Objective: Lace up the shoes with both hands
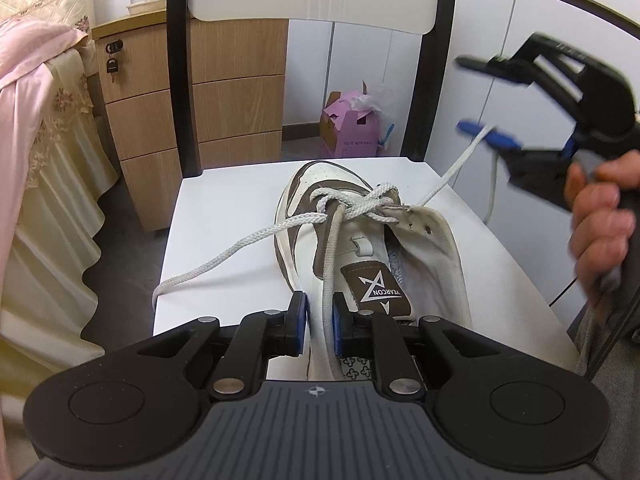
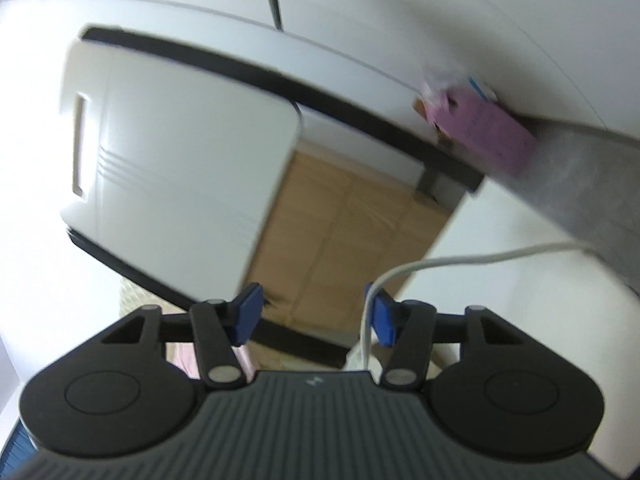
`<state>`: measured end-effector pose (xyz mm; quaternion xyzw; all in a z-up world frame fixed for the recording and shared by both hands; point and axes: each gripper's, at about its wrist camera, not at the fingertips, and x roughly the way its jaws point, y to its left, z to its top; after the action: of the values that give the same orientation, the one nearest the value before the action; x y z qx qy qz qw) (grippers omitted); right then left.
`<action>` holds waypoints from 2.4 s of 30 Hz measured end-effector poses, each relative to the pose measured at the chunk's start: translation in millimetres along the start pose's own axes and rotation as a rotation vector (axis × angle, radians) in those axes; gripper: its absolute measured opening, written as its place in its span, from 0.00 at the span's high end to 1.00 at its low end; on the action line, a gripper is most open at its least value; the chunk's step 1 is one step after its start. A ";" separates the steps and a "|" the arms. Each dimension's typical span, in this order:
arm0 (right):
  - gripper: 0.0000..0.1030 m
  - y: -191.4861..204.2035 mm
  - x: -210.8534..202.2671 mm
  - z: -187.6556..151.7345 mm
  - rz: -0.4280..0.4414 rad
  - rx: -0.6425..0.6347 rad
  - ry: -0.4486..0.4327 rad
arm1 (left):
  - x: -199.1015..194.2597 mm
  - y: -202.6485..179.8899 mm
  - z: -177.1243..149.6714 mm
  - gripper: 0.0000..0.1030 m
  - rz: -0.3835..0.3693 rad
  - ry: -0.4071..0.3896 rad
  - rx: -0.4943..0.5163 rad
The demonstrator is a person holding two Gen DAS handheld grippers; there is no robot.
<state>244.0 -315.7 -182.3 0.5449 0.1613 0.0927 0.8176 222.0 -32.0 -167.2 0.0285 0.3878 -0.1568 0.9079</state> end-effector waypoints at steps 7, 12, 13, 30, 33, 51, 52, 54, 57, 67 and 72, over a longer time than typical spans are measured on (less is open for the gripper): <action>0.56 27.5 -22.5 39.5 0.030 -0.073 -0.085 | 0.6 -1.6 -0.9 0.83 0.005 -0.004 0.008; 0.62 49.6 -39.7 71.7 0.018 -0.121 -0.134 | 1.3 -1.1 -1.4 0.83 0.005 -0.003 0.002; 0.65 54.4 -42.9 78.0 0.014 -0.133 -0.141 | 1.1 -0.8 -1.5 0.83 0.005 -0.003 0.002; 0.73 148.9 -93.5 159.8 0.037 -0.334 -0.261 | 1.3 -2.2 -2.4 0.83 0.011 -0.005 0.011; 0.83 162.1 -97.1 166.0 0.043 -0.364 -0.266 | 1.8 -2.6 -2.7 0.83 0.012 -0.004 0.014; 0.97 182.0 -71.9 44.6 0.021 -0.786 0.117 | -40.9 7.3 10.4 0.49 -0.085 -0.138 -0.028; 0.97 179.5 -69.5 31.3 0.022 -0.806 0.154 | -49.9 7.1 11.7 0.40 -0.120 -0.179 -0.028; 0.97 175.8 -61.8 7.8 0.025 -0.826 0.226 | -65.7 -2.8 8.6 0.23 -0.191 -0.290 0.039; 0.97 172.9 -47.0 -22.1 0.027 -0.830 0.332 | -77.4 -21.2 3.2 0.19 -0.232 -0.403 0.133; 0.97 182.6 -38.4 -67.2 0.001 -0.825 0.576 | -76.4 -30.4 0.5 0.83 -0.216 -0.449 0.123; 0.93 183.2 -42.8 -71.8 -0.004 -0.852 0.590 | -77.2 -20.7 4.7 0.96 -0.245 -0.428 0.059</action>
<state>182.4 -196.6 -32.1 0.1139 0.3340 0.2981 0.8869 168.8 -32.2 -107.4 -0.0263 0.1824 -0.2794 0.9423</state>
